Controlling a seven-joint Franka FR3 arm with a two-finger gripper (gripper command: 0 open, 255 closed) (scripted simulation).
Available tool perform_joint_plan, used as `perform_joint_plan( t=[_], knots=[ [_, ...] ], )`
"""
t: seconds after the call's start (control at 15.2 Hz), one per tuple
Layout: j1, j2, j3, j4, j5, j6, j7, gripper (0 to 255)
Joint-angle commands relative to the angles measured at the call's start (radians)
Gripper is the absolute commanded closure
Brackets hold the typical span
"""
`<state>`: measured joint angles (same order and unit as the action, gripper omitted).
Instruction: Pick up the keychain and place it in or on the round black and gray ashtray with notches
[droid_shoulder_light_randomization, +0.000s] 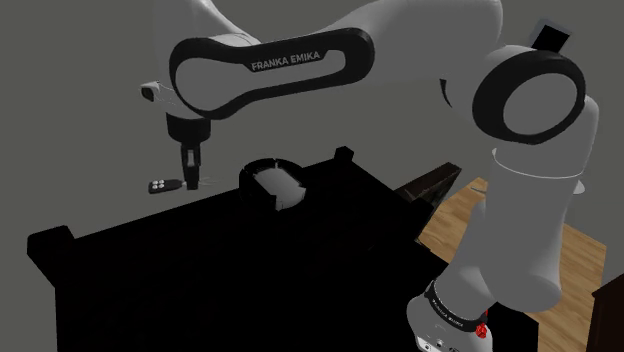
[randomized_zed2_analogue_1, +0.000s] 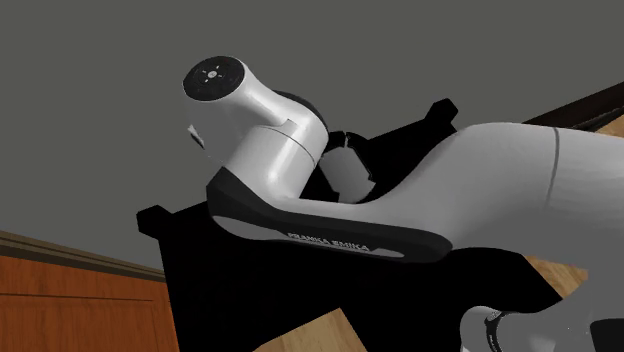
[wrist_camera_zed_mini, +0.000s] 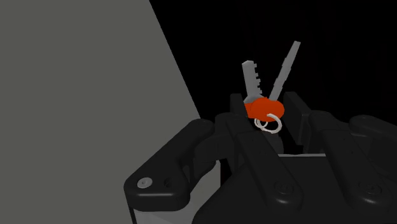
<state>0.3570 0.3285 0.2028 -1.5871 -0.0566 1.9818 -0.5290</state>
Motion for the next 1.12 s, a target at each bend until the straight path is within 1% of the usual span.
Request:
perform_joint_plan(
  t=[0.0,0.26,0.53,1.06],
  knots=[
    [-0.029,-0.042,-0.008,-0.054,0.014,0.012,-0.038,255],
    [-0.087,-0.135,-0.031,-0.174,0.043,0.042,-0.125,255],
    [-0.139,-0.213,-0.063,-0.271,0.068,0.060,-0.217,255],
    [-0.235,-0.327,-0.145,-0.402,0.100,0.071,-0.407,255]
  ],
)
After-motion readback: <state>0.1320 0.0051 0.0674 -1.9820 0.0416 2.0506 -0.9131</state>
